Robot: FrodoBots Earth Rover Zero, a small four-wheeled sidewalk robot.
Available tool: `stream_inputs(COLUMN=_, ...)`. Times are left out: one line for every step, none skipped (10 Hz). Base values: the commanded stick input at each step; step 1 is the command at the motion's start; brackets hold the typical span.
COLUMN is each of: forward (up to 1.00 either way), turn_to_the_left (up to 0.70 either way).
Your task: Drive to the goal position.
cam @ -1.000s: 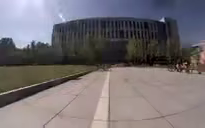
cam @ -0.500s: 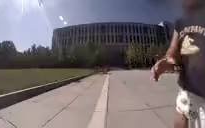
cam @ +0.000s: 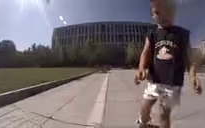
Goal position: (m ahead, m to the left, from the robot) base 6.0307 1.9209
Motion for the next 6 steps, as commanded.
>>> stream_inputs(forward=-0.04, turn_to_the_left=0.04)
stream_inputs(forward=-0.04, turn_to_the_left=0.04)
stream_inputs(forward=-0.04, turn_to_the_left=0.04)
stream_inputs(forward=-0.04, turn_to_the_left=0.04)
stream_inputs(forward=-0.04, turn_to_the_left=0.04)
stream_inputs(forward=-0.04, turn_to_the_left=0.04)
